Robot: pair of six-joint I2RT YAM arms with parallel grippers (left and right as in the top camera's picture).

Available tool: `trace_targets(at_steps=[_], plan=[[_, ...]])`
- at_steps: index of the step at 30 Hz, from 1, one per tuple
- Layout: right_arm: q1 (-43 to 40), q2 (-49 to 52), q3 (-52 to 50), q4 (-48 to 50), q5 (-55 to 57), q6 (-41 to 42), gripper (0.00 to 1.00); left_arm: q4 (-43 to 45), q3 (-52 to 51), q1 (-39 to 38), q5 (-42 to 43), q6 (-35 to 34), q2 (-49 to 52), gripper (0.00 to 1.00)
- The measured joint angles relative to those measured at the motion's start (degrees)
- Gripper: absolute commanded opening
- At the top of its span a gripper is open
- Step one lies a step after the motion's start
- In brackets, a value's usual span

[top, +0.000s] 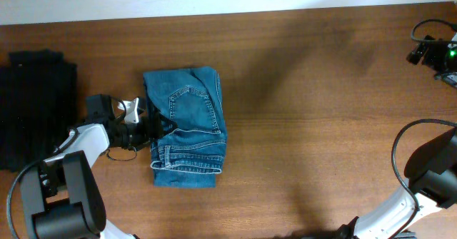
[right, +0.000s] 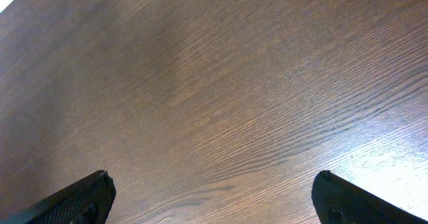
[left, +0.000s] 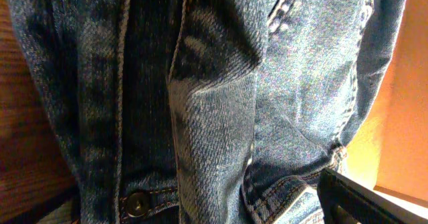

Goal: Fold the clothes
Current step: 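Drag the jeans leftward with the left gripper toward the dark clothes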

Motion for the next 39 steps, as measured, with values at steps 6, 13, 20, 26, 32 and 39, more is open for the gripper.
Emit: trace_targets(at_steps=[6,13,20,26,32,39], plan=[[0.0,0.0,0.0,0.0,0.0,0.0,0.99,-0.04,0.0,-0.02,-0.04,0.2,0.0,0.97],[0.0,0.0,0.0,0.0,0.0,0.02,0.99,0.13,0.04,-1.33,-0.26,1.14,0.0,0.99],[0.0,0.0,0.0,0.0,0.0,0.07,0.99,-0.11,0.04,-1.81,-0.26,2.58,0.0,0.95],[0.0,0.0,-0.02,0.0,0.0,0.0,0.99,-0.15,-0.02,-1.99,-1.25,3.89,1.05,0.7],[0.0,0.0,-0.02,0.0,0.0,0.0,0.99,-0.37,-0.31,-3.52,-1.14,3.96,1.66,0.5],[0.0,0.0,0.0,0.0,0.0,0.02,0.99,-0.39,-0.98,-4.68,-0.76,3.98,2.54,0.19]])
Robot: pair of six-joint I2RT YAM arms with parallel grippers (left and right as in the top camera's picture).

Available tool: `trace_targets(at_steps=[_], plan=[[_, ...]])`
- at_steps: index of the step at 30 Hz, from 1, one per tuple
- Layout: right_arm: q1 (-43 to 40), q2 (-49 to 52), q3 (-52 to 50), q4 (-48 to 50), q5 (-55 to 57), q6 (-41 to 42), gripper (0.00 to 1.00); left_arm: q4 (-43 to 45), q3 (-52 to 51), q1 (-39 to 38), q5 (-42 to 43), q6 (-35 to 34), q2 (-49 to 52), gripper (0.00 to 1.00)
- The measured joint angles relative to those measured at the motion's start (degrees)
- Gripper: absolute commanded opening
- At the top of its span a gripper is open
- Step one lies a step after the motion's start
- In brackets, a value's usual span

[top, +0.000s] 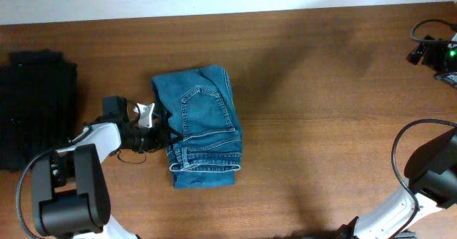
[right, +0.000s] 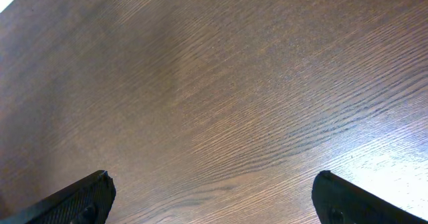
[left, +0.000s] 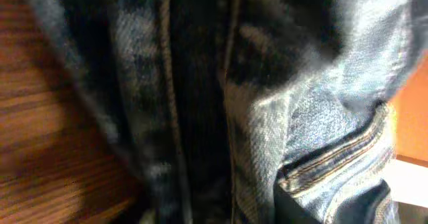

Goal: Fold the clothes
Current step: 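Drag the jeans leftward with the left gripper toward the dark clothes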

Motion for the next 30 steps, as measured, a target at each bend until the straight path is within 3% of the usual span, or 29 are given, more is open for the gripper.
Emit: trace_targets(at_steps=[2,3,10,16,21,30], plan=[[0.0,0.0,0.0,0.0,0.0,0.0,0.99,0.04,-0.13,-0.04,0.28,-0.13,0.39,0.02],[0.0,0.0,0.0,0.0,0.0,-0.04,0.99,0.02,-0.11,0.02,0.55,0.0,0.57,0.01],[0.0,0.0,-0.02,0.0,0.0,-0.04,0.99,-1.81,1.11,0.04,0.42,0.5,0.92,0.01],[0.0,0.0,-0.02,-0.02,0.0,-0.02,0.99,-15.15,9.11,0.37,-1.22,0.61,4.15,0.0],[0.0,0.0,0.0,-0.02,-0.02,0.0,0.99,-25.68,18.82,0.61,-8.26,1.9,6.03,0.01],[0.0,0.0,0.0,0.0,0.0,0.0,0.99,-30.14,30.64,0.68,-18.62,6.64,6.14,0.0]])
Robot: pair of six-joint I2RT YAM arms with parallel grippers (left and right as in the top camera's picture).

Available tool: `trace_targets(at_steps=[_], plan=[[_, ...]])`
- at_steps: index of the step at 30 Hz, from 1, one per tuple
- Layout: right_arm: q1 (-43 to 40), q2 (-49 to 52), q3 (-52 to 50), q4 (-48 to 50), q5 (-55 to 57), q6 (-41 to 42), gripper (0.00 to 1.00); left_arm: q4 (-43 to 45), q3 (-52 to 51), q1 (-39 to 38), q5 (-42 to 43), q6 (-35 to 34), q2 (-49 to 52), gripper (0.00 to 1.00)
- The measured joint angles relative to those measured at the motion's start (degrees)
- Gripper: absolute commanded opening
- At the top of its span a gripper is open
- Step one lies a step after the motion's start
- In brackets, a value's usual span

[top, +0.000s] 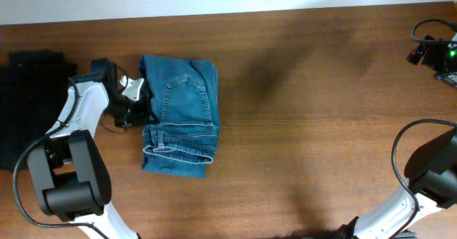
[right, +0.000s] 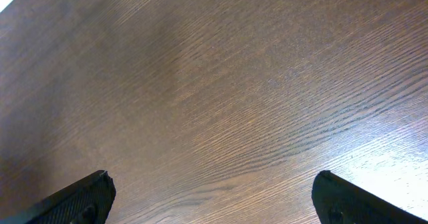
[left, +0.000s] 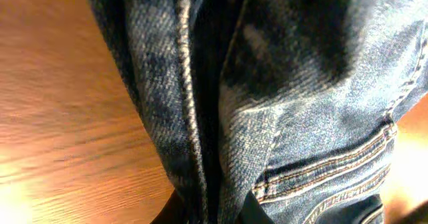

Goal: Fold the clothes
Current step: 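Drag the jeans leftward with the left gripper toward the dark clothes, then place the jeans on top of the dark clothes stack with the left gripper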

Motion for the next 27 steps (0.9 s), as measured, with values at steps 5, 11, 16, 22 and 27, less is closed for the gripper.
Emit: trace_targets(at_steps=[5,11,16,22,27], plan=[[0.0,0.0,0.0,-0.02,0.0,0.04,0.99,-4.13,5.22,0.68,-2.8,2.29,0.13,0.0],[0.0,0.0,0.0,-0.02,0.0,0.0,0.99,-11.19,14.49,2.29,-7.5,3.37,0.2,0.0],[0.0,0.0,0.0,-0.02,-0.02,0.0,0.99,-13.25,20.76,4.11,-12.98,5.25,0.2,0.0],[0.0,0.0,-0.02,-0.02,0.0,0.02,0.99,-15.93,26.93,6.8,-15.56,6.82,0.26,0.0],[0.0,0.0,0.0,0.0,0.0,0.0,0.99,-15.96,30.27,9.7,-18.32,7.06,0.28,0.0]])
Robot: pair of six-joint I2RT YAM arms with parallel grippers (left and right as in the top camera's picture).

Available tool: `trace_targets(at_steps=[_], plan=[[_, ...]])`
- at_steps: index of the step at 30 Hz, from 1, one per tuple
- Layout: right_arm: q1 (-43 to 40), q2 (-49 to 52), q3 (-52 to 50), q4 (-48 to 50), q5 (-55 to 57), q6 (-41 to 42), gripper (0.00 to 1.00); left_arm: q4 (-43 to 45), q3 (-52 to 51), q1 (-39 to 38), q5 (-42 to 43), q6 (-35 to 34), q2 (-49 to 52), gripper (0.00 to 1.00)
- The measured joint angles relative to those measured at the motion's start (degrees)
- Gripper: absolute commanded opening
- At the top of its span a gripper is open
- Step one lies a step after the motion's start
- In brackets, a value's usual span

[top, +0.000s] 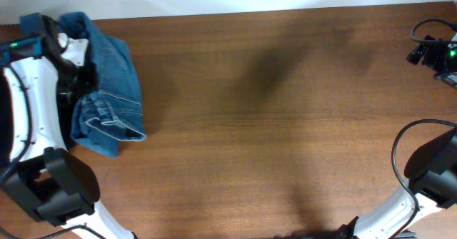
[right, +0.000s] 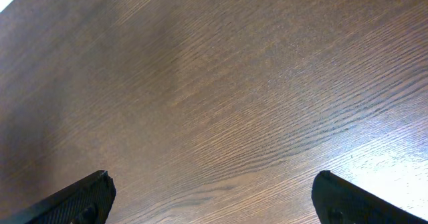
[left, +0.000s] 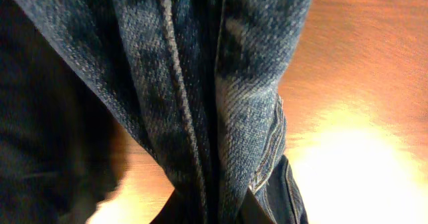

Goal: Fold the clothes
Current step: 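Place the jeans on top of the dark clothes stack with the left gripper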

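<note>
The folded blue jeans (top: 111, 75) hang bunched at the far left of the table, near its back edge. My left gripper (top: 77, 78) is shut on their left edge. In the left wrist view the denim (left: 200, 63) fills the frame, and its folded seam is pinched at my left gripper (left: 210, 214). My right gripper (right: 214, 204) is open over bare wood with nothing between its fingers; its arm shows at the lower right (top: 428, 168).
Dark black cloth (left: 40, 117) lies under the jeans on the left of the left wrist view. The brown wooden table (top: 285, 125) stretches to the right. A cabled black device (top: 435, 53) sits at the back right corner.
The jeans, held by my left gripper, have moved from left of centre to the far left back corner, over where the black stack lay. The right arm has not moved.
The folded jeans first lay left of centre with my left gripper at their left edge. They then sat slightly further right, then further left and back, beside the black stack. Now they hang at the far left, still gripped.
</note>
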Motion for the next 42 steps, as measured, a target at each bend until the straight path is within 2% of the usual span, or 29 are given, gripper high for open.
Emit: trace_targets(at_steps=[6,14,22,33,42], plan=[[0.0,0.0,0.0,-0.02,-0.02,0.0,0.99,-0.04,0.28,3.17,-4.81,2.23,0.07,0.0],[0.0,0.0,-0.02,0.0,0.0,0.02,0.99,2.91,0.28,5.86,-6.82,7.1,0.11,0.0],[0.0,0.0,0.0,0.0,0.0,0.0,0.99,6.54,0.28,11.43,-7.5,8.55,0.11,0.0],[0.0,0.0,0.0,0.0,-0.02,-0.02,0.99,7.89,3.56,22.86,1.33,7.21,0.66,0.0],[0.0,0.0,0.0,-0.02,0.0,0.0,0.99,9.77,4.15,29.42,2.67,5.7,1.33,0.0]])
